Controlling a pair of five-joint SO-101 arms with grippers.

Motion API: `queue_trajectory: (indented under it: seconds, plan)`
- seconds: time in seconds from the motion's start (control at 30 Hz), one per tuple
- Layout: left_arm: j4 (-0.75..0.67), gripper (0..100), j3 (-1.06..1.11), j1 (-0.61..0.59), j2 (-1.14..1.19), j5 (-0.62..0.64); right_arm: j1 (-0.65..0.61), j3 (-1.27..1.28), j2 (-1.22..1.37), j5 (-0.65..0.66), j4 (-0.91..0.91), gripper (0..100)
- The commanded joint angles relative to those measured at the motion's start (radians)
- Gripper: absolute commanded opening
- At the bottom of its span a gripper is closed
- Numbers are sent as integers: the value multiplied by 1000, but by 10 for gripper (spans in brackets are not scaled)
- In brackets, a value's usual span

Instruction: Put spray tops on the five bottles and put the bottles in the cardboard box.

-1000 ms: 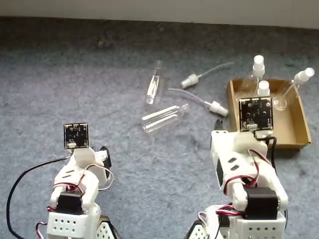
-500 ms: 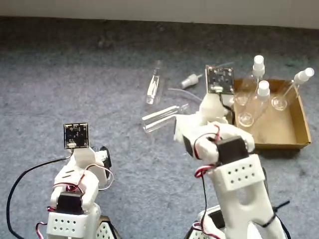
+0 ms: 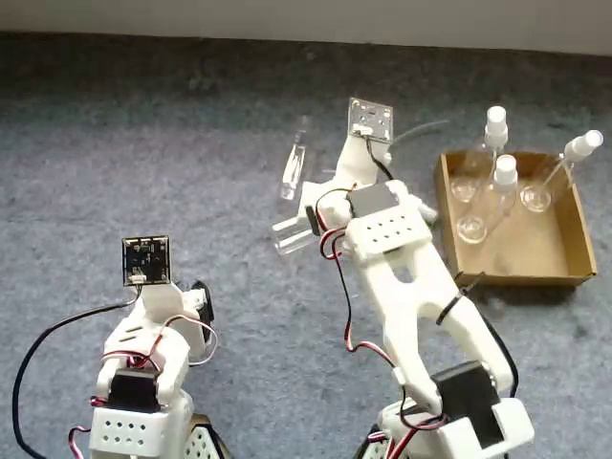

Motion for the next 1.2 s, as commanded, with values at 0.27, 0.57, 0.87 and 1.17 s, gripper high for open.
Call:
queue_trajectory:
  seconds: [0.27,0.57,0.87,1.17]
  plan:
    - [-20,7,22,18,-4,2,-110,-64,136,-153,-317,358]
    - [-20,7,22,16,-4,2,-105,-65,274,-230,-328,358]
    - [-20,7,22,16,-4,2,-107,-61,280,-255,-321,336]
    - [-20,7,22,16,-4,2,-73,-24,265,-252,-134,47]
